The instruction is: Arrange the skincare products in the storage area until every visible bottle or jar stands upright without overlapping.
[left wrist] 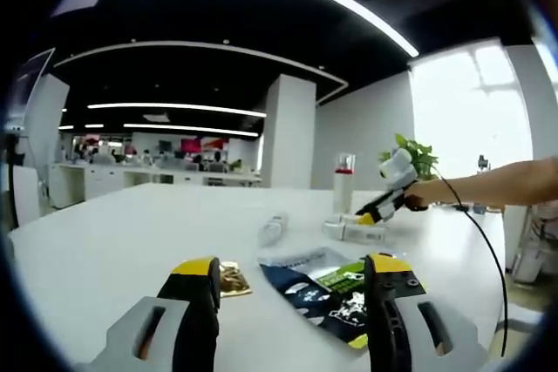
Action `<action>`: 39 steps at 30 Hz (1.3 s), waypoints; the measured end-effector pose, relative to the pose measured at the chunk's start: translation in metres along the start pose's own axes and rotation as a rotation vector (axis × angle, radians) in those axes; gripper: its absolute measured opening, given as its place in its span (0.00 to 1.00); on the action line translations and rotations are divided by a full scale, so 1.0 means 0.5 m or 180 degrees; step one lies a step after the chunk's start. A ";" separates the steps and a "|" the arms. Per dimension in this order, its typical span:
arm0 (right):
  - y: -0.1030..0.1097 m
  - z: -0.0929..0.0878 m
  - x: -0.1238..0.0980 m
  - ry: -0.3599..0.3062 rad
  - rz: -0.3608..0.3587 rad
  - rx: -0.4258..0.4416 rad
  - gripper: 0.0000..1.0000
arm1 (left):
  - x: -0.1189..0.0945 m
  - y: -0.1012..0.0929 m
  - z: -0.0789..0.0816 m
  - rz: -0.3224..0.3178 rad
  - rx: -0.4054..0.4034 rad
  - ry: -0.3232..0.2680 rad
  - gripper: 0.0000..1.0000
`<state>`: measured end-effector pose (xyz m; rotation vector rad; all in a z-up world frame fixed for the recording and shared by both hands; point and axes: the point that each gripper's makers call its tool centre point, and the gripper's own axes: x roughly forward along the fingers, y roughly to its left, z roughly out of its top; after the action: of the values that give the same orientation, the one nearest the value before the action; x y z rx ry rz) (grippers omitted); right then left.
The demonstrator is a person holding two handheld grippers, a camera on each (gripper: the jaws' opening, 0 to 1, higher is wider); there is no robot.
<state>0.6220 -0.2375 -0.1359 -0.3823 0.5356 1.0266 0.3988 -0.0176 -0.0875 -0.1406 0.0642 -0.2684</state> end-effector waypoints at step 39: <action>0.273 0.233 -0.159 -0.1799 0.0921 0.0369 0.27 | 0.040 -0.038 0.031 -0.0112 -0.0189 -0.0078 0.69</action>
<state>0.4969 -0.1666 -0.0022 0.0994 0.1376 1.3123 0.4142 -0.0389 -0.0700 -0.2039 0.0454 -0.3000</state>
